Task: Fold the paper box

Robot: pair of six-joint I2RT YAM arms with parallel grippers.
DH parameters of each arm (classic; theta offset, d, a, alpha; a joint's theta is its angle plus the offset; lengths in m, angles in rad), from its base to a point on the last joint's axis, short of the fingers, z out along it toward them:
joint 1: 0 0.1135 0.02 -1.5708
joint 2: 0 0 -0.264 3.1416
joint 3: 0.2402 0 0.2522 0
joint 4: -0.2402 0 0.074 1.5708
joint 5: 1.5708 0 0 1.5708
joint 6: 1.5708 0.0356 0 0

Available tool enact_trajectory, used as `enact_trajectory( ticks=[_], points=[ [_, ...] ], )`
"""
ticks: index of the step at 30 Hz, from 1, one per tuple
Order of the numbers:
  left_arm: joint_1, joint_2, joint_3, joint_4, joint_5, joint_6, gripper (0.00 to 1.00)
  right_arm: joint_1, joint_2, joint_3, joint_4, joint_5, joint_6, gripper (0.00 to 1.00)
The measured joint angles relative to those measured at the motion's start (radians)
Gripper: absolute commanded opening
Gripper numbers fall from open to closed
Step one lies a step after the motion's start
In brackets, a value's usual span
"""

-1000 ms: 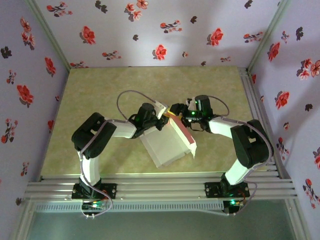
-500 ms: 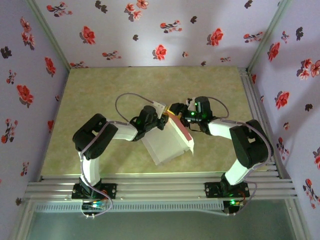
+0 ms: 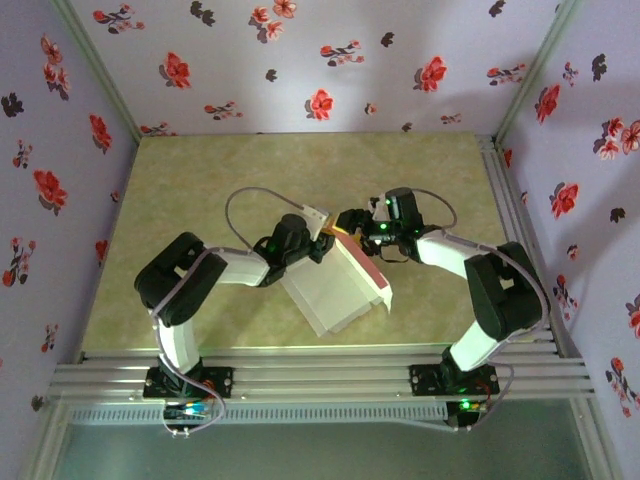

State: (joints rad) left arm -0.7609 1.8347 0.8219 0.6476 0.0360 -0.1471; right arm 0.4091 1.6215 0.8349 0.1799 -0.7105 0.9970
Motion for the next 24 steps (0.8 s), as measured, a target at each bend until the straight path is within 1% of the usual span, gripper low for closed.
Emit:
enact_trajectory(
  ticks=[5, 9, 14, 20, 24],
  points=[
    [0.009, -0.047, -0.01, -0.024, 0.03, 0.025, 0.39, 0.0, -0.003, 0.017, -0.05, 0.0, -0.039, 0.72],
    [0.028, -0.07, -0.019, -0.058, 0.083, 0.031, 0.41, -0.003, -0.009, 0.035, -0.103, 0.0, -0.084, 0.73],
    [0.055, -0.116, -0.029, -0.153, 0.171, 0.04, 0.43, -0.006, -0.025, 0.086, -0.23, 0.017, -0.179, 0.75],
    [0.087, -0.232, -0.054, -0.285, 0.279, 0.034, 0.44, -0.017, -0.032, 0.129, -0.322, 0.027, -0.261, 0.74],
    [0.137, -0.332, -0.074, -0.353, 0.341, -0.021, 0.48, -0.019, -0.032, 0.137, -0.357, 0.027, -0.291, 0.74]
  ],
)
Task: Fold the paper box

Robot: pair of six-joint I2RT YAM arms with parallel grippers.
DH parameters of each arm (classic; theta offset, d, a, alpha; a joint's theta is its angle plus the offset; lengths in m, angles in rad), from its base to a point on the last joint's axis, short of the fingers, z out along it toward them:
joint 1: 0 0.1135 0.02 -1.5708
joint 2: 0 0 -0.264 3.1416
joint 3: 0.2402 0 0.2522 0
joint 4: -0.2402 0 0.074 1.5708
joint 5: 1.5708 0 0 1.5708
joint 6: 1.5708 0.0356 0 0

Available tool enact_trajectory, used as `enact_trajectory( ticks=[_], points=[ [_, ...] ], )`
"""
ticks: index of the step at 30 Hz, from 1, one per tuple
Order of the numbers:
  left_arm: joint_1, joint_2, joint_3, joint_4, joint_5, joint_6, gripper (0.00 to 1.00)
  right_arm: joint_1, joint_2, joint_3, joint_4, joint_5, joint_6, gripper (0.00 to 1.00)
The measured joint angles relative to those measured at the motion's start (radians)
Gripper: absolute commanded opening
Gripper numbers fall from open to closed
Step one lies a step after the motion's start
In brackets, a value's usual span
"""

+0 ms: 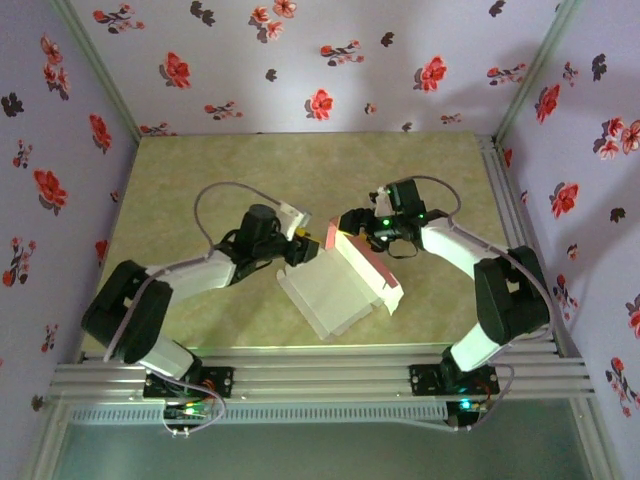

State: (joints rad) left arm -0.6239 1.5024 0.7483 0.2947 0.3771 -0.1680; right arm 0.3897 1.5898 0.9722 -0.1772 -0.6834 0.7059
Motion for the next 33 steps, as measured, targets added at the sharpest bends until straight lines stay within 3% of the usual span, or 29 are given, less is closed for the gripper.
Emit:
enact_trajectory(
  ticks=[4, 10, 18, 28, 33],
  points=[
    [0.05, -0.054, 0.026, -0.064, 0.027, -0.081, 0.48, -0.002, -0.001, 0.021, -0.048, 0.01, -0.044, 0.74],
    [0.069, -0.028, 0.209, -0.223, 0.053, -0.198, 0.52, 0.011, -0.048, 0.045, -0.149, 0.064, -0.142, 0.74],
    [0.072, 0.071, 0.393, -0.372, 0.095, -0.265, 0.52, 0.128, -0.125, 0.122, -0.327, 0.278, -0.336, 0.73],
    [0.148, 0.072, 0.373, -0.443, 0.098, -0.291, 0.49, 0.269, -0.063, 0.187, -0.428, 0.562, -0.551, 0.58],
    [0.175, 0.051, 0.335, -0.462, 0.098, -0.292, 0.49, 0.297, 0.001, 0.214, -0.441, 0.626, -0.631, 0.44]
  ],
)
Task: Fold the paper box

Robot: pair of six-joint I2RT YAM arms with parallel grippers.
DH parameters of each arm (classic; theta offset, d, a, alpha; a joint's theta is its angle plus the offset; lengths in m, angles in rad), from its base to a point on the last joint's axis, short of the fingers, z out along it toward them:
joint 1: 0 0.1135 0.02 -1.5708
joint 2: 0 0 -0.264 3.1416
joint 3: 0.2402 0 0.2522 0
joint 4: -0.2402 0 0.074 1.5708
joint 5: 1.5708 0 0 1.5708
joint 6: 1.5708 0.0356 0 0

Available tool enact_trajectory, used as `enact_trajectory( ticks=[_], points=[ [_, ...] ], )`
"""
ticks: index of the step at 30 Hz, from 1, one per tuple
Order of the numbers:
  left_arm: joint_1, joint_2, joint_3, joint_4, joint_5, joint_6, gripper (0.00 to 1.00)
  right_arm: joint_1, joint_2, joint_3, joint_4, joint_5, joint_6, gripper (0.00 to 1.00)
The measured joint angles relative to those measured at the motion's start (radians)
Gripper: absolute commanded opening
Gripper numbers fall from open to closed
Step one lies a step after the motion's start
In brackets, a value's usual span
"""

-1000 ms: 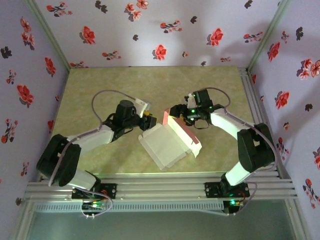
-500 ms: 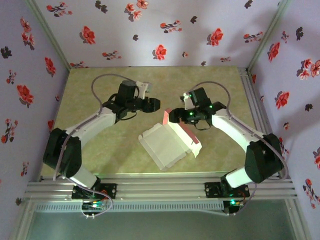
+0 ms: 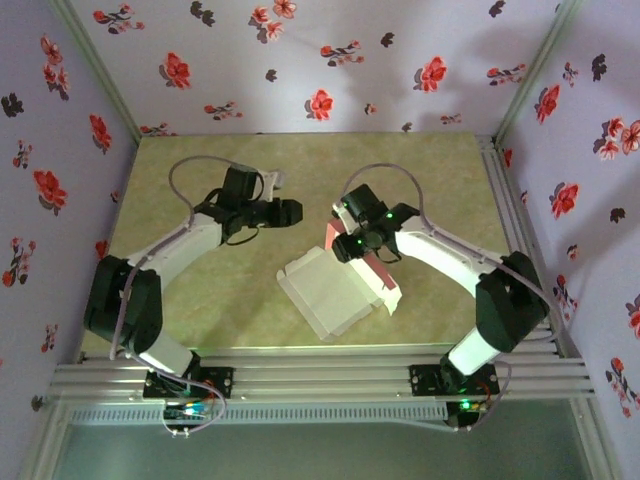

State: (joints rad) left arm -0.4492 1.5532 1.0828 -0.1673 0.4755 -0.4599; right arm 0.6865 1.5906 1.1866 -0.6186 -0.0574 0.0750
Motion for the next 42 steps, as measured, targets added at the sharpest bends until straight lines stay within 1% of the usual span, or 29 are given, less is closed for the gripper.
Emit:
enact_trajectory(
  ticks=[5, 8, 11, 16, 19, 24, 29, 32, 36, 42],
  points=[
    [0.04, -0.045, -0.037, -0.015, 0.0, -0.012, 0.48, 0.008, 0.055, 0.066, -0.005, 0.005, -0.067, 0.39],
    [0.082, -0.078, -0.06, -0.02, -0.001, -0.025, 0.48, 0.018, 0.112, 0.16, -0.01, 0.01, -0.108, 0.38],
    [0.116, -0.113, -0.084, -0.026, -0.005, -0.033, 0.48, 0.037, 0.176, 0.257, -0.013, 0.011, -0.15, 0.34],
    [0.141, -0.158, -0.114, -0.046, -0.012, -0.036, 0.48, 0.076, 0.303, 0.423, -0.042, 0.014, -0.208, 0.33],
    [0.15, -0.176, -0.127, -0.051, -0.013, -0.036, 0.48, 0.096, 0.356, 0.492, -0.055, 0.013, -0.231, 0.33],
    [0.164, -0.188, -0.139, -0.056, -0.02, -0.037, 0.48, 0.124, 0.379, 0.521, -0.073, 0.005, -0.255, 0.43],
    [0.166, -0.184, -0.14, -0.048, -0.001, -0.035, 0.5, 0.131, 0.373, 0.508, -0.083, -0.003, -0.256, 0.63],
    [0.166, -0.161, -0.14, -0.021, 0.033, -0.022, 0.51, 0.126, 0.339, 0.462, -0.082, -0.013, -0.24, 0.71],
    [0.162, -0.106, -0.14, 0.027, 0.07, -0.002, 0.53, 0.103, 0.245, 0.388, -0.077, -0.05, -0.201, 0.75],
    [0.136, -0.008, -0.132, 0.086, 0.095, -0.002, 0.53, 0.038, 0.085, 0.282, -0.033, -0.121, -0.127, 0.77]
  ],
)
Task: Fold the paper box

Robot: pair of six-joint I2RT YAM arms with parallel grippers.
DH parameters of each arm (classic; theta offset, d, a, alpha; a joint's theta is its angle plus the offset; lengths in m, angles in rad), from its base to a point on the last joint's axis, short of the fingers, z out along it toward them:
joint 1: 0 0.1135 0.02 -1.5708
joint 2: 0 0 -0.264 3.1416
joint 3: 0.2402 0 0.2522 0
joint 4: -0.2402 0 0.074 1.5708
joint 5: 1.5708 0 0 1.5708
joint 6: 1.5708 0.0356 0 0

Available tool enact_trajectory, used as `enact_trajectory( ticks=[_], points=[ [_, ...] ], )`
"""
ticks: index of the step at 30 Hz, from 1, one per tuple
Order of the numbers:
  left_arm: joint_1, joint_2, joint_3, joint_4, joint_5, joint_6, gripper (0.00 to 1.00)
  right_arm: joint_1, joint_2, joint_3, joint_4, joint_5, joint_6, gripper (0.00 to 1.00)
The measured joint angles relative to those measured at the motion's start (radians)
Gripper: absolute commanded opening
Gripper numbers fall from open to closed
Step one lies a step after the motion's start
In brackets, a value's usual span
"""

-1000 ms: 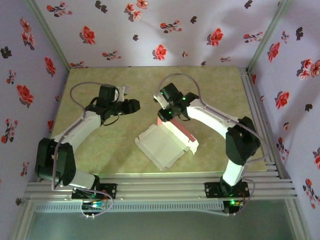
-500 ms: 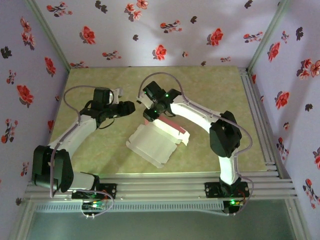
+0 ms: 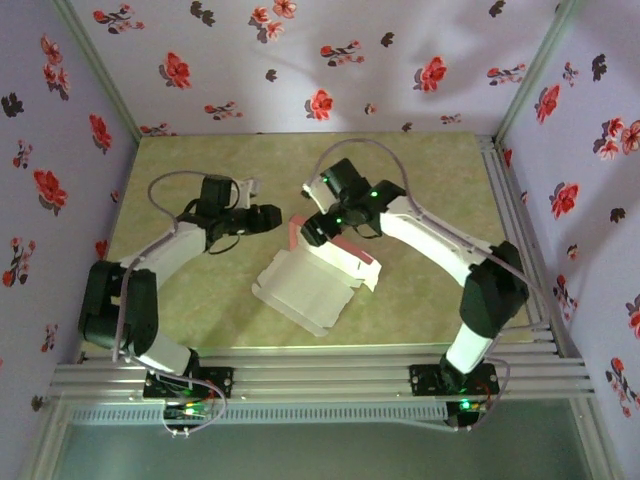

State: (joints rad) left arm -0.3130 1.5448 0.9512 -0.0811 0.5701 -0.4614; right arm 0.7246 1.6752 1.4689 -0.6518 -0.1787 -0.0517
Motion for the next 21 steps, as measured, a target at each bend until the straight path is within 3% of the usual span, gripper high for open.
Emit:
enact_trajectory(
  ticks=[12, 18, 21],
  points=[
    [-0.047, 0.05, 0.055, 0.046, 0.019, -0.001, 0.53, -0.1, -0.202, -0.251, 0.114, -0.103, 0.174, 0.77],
    [-0.051, 0.066, 0.055, 0.056, 0.026, -0.007, 0.5, -0.108, -0.27, -0.336, 0.146, -0.084, 0.291, 0.75],
    [-0.054, 0.085, 0.055, 0.062, 0.026, -0.016, 0.47, -0.111, -0.313, -0.377, 0.145, -0.058, 0.372, 0.7]
  ],
)
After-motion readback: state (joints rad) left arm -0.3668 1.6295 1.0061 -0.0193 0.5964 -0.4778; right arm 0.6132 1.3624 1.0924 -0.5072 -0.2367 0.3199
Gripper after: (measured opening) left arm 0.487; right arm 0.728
